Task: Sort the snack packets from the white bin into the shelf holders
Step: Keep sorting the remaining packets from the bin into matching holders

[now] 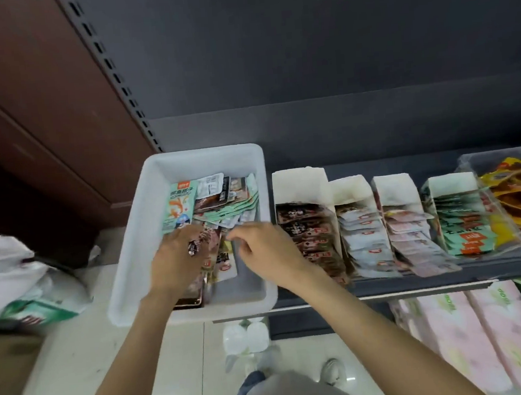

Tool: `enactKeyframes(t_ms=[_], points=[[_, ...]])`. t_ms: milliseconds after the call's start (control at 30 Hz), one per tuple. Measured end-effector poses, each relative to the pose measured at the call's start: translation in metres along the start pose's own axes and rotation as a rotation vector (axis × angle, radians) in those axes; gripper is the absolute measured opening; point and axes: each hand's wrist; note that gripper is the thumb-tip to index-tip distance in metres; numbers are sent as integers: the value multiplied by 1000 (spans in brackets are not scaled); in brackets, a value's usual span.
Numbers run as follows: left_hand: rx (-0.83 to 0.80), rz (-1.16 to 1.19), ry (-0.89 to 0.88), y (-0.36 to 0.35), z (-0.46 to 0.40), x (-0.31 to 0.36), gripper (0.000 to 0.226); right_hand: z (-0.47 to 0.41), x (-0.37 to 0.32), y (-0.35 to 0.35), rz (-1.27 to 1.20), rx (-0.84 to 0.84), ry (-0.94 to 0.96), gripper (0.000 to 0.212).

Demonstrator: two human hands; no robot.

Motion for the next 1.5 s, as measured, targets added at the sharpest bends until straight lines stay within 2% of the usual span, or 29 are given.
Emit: enactKeyframes(t_ms=[67, 133, 233, 300, 367, 467, 533, 600, 667, 733, 800, 867, 1000, 1133, 1233, 1267, 1333, 1367, 1433, 1500], points=[[-195, -46, 121, -8, 4, -34, 49, -23, -11, -30, 168, -125, -86, 26], [-310, -69, 163, -14, 6, -49, 63, -43, -17, -58, 305, -184, -171, 27], [-356, -121, 170, -18, 7, -54, 70, -62, -17, -87, 414, -173, -328, 30], [-358, -134, 158, -19, 7, -55, 73, -71, -14, -102, 342, -164, -426, 41], [-376, -137, 140, -21, 8, -58, 74, -77, -13, -114, 106, -175, -539, 43], [-408, -118, 106, -20, 10, -61, 77, -82, -14, -121, -266, -147, -716, 23], [-366, -38, 90, -12, 9, -60, 76, -79, -20, -112, -467, -168, -795, 10], [-263, 213, 149, 4, 10, -58, 70, -72, -28, -95, -770, -194, -873, 6], [-94, 689, 301, 26, 14, -51, 60, -58, -35, -71, -1164, -213, -915, 7], [57, 1047, 377, 44, 16, -39, 49, -40, -39, -47, -1442, -216, -850, 16], [79, 1204, 439, 51, 16, -29, 33, -21, -39, -31, -1535, -198, -729, 29], [43, 1263, 478, 52, 11, -17, 30, -8, -38, -19, -1474, -161, -606, 38], [5, 1212, 446, 47, 4, 6, 52, 7, -32, -2, -1288, -110, -459, 39], [40, 1189, 405, 45, 1, 26, 44, 14, -17, 4, -1096, -83, -403, 42], [77, 1081, 317, 41, -3, 40, 7, 23, -6, 10, -690, 141, -290, 53], [90, 1038, 320, 39, -5, 42, 6, 28, -4, 16, -530, 168, -211, 61], [96, 972, 339, 33, -11, 45, 31, 34, 1, 27, -161, 86, -45, 71], [78, 970, 334, 33, -14, 50, 36, 34, 5, 30, 48, 89, 36, 71], [-6, 1036, 269, 32, -19, 64, 20, 28, 14, 33, 313, 300, 174, 51], [-64, 1138, 238, 33, -28, 85, 22, 23, 19, 43, 247, 525, 146, 33]])
Point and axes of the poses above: each hand's wrist, its own z-axis away from the middle knuckle, its own y-axis out of the back of the hand, x = y × z, and after that the axes turned 14 degrees about -y, right-handed
